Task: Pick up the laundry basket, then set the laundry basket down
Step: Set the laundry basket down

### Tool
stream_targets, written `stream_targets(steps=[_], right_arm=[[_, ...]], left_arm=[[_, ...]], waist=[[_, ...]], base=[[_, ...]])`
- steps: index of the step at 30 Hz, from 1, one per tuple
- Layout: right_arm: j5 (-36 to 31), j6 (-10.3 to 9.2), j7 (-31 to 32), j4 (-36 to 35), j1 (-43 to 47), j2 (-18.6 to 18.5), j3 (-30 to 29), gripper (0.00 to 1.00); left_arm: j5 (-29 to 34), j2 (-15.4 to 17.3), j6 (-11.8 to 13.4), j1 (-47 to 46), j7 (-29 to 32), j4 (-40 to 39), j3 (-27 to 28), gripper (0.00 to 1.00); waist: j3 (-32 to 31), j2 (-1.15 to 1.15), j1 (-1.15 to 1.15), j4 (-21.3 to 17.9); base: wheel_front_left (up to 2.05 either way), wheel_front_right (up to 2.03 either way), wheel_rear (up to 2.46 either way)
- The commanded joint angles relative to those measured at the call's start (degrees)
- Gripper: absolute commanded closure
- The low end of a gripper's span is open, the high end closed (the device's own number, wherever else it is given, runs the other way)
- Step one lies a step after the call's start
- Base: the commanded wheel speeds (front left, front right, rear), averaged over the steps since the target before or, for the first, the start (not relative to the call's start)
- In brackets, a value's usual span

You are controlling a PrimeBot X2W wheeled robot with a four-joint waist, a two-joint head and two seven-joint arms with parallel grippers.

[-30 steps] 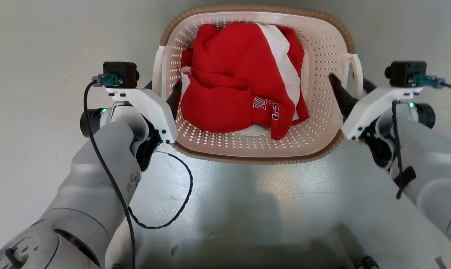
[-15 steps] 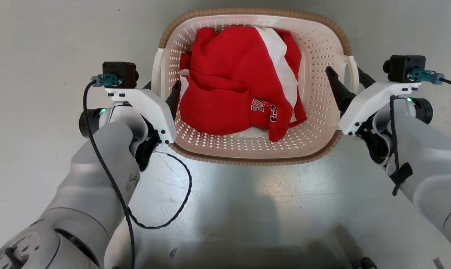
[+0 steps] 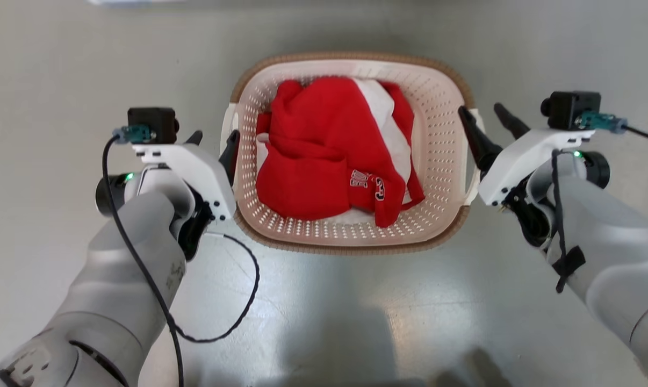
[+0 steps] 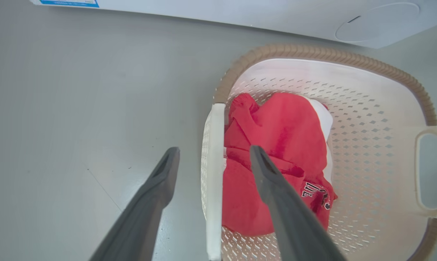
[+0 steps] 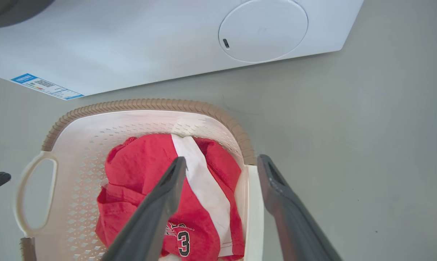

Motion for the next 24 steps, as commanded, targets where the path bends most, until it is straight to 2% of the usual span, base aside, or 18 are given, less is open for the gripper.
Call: stream_targets(steps=[1, 9, 12, 15, 16, 24], right_arm=[[-1.2, 0.41, -0.79, -0.82, 3.96, -0.01, -0.47, 0.0], [-8.71, 0.41, -0.79, -4.95, 8.7, -0.15, -8.53, 0.0], [-13.59, 0.41, -0.79, -7.88, 11.86, -0.54, -15.16, 0.0], [-19.33, 0.41, -0.79, -10.35, 15.19, -0.46, -21.91, 0.0], [-25.33, 0.41, -0.79, -13.12, 19.19, 0.21, -29.01, 0.0], [-39.83, 0.41, -0.8, -26.93, 30.52, 2.38, -44.07, 0.0]], left_arm=[[-0.62, 1.98, -0.33, 1.63, -0.99, 0.08, 0.95, 0.0], [-0.33, 3.05, -0.33, 5.12, -2.98, -1.86, 1.87, 0.0], [1.33, 5.09, -0.33, 6.68, -3.07, -6.29, 5.76, 0.0], [4.85, 6.73, -0.33, 9.23, -3.09, -10.82, 10.66, 0.0], [9.42, 7.66, -0.22, 13.0, -3.09, -15.49, 16.49, 0.0], [22.15, 6.37, 0.15, 24.57, -3.1, -28.3, 30.74, 0.0]], waist=[[-1.97, 0.0, 0.0, -0.56], [-9.81, 0.0, 0.0, -1.86], [-14.34, 0.0, 0.0, -2.12], [-17.94, 0.0, 0.0, -2.2], [-21.44, 0.0, 0.0, -2.16], [-29.39, 0.0, 0.0, -1.87]], base=[[0.0, 0.0, 0.0], [0.0, 0.0, 0.0], [0.0, 0.0, 0.0], [0.0, 0.0, 0.0], [0.0, 0.0, 0.0], [0.0, 0.0, 0.0]])
